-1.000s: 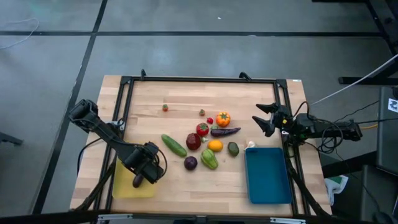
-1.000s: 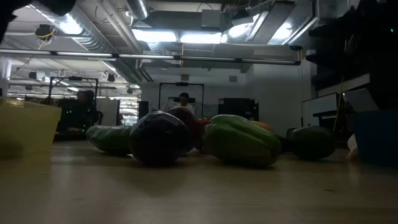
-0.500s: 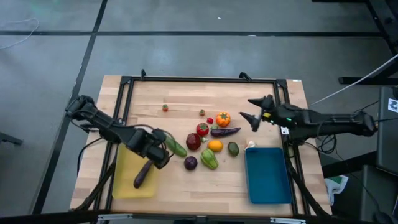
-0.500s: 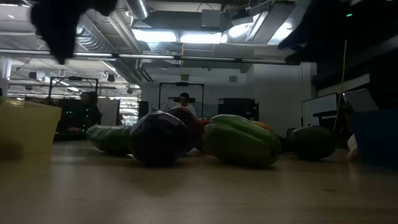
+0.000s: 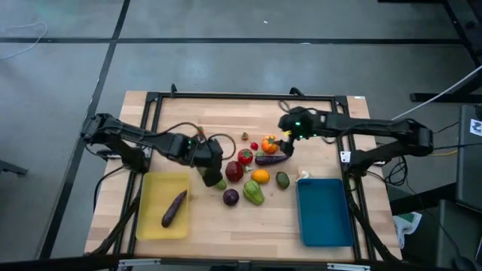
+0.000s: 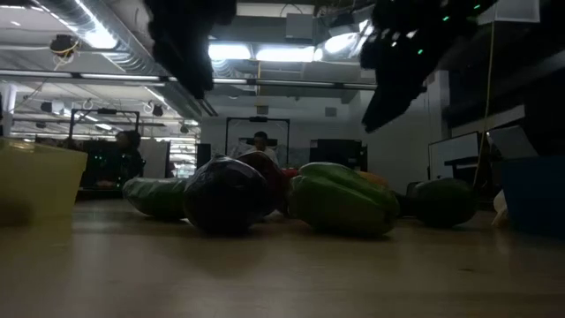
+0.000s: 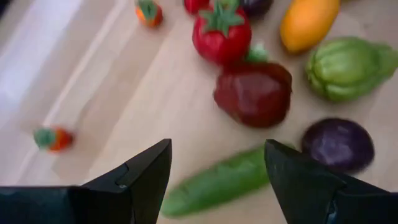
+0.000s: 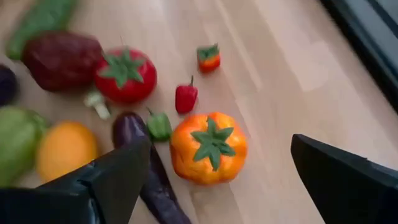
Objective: Sort produce into baskets
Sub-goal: Put the yellow tomato into the blue bin
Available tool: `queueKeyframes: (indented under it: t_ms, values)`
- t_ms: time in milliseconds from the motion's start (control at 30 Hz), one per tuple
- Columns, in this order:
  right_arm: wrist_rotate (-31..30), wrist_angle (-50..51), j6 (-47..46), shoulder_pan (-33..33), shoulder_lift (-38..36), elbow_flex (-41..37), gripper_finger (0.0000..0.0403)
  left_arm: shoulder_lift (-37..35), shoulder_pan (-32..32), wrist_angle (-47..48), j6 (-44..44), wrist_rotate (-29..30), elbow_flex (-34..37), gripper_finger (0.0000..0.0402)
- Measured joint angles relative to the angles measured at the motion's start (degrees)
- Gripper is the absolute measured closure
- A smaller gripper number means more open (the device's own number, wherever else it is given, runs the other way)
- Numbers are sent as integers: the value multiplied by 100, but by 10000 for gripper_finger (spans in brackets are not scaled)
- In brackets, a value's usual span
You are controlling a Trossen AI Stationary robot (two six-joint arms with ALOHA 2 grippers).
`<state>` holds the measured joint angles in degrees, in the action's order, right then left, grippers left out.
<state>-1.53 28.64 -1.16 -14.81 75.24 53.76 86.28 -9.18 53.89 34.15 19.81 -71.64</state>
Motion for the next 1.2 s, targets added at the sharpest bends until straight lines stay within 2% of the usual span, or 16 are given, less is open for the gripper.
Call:
queueKeyframes:
  t_ms: [267,467,833,1200]
  values:
    - [176,38,474,11,1083,404,17,0,481,-59,-749,-2,0,149]
    - [182,207,618,-33,1508,664,17,0,598,-64,-1011,-9,0,149]
    - [387,539,604,-449,1675,795,17,0,596,-68,-1019,-13,-2,149]
    - [718,528,617,-435,1783,793,17,0,596,-84,-1017,-15,-2,149]
